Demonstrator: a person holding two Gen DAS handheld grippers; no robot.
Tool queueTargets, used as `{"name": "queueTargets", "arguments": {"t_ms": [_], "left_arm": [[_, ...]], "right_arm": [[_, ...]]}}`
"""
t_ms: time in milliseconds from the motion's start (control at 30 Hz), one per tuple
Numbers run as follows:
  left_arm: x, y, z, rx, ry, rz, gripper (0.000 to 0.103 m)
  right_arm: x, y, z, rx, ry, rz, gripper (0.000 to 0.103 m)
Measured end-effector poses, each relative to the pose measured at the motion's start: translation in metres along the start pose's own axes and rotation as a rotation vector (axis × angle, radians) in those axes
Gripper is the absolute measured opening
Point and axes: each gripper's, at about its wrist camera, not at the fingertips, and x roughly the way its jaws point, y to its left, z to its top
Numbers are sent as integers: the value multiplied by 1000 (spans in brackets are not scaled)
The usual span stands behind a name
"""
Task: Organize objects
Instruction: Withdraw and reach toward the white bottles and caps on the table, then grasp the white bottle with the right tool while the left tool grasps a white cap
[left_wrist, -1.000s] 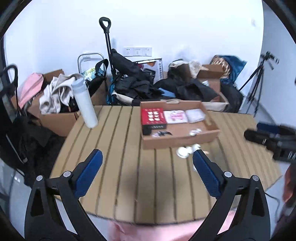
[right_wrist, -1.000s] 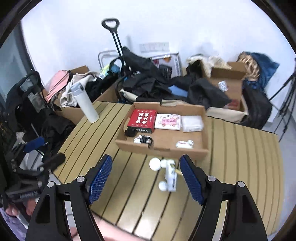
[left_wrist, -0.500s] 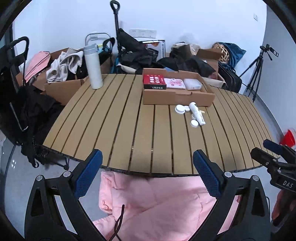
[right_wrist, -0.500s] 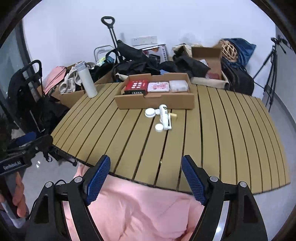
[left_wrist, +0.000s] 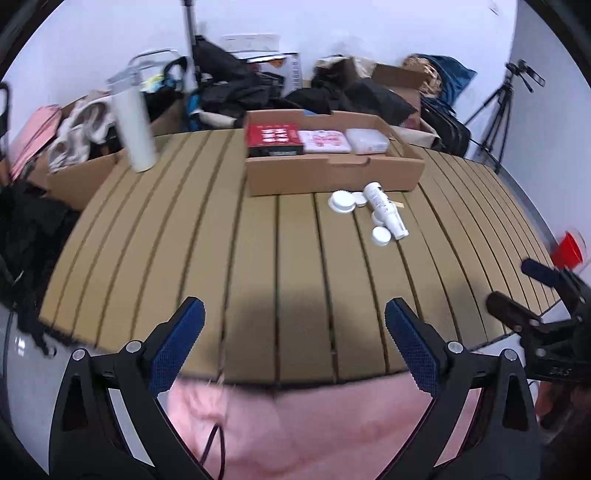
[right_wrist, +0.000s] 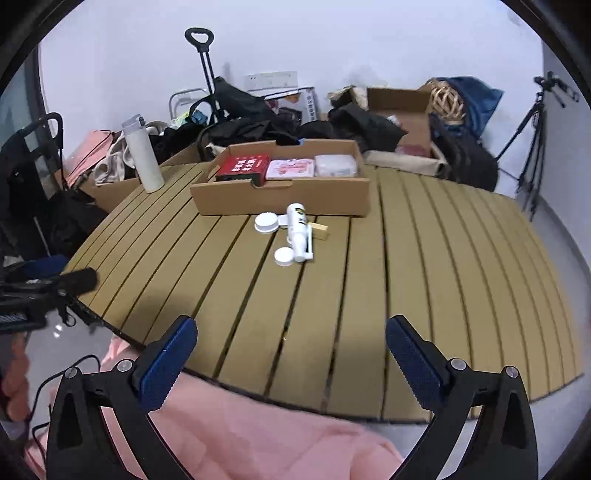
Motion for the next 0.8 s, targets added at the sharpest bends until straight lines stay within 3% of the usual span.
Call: {"name": "queueTargets", "arguments": {"t_ms": [100, 133, 167, 267, 400, 600, 633, 733, 800], "left_arm": [[39, -4, 24, 14, 1, -45, 97], [50, -4, 31, 9, 7, -44, 97], [64, -5, 43, 6, 12, -66, 95], [97, -18, 80, 6, 18, -157, 87], [124, -40, 106, 98, 20, -115, 77], [160, -31, 95, 76, 82, -138, 66], [160, -32, 89, 70, 85, -157, 64], [151, -34, 75, 34, 58, -315, 62], [148, -45, 66, 85, 57, -333, 62]], "right_arm": [[41, -4, 23, -68, 28, -61, 101], [50, -8, 26, -70, 40, -49, 91], [66, -13, 36, -60, 60, -16, 75], [106, -25, 56, -17, 87, 53, 62], [149, -24, 71, 15, 106, 64, 52], [190, -18, 75, 18, 148, 65, 37], [189, -20, 76, 25, 143, 67, 37], [175, -23, 73, 1, 117, 46, 37], [160, -31, 68, -6, 100, 35, 37]]}}
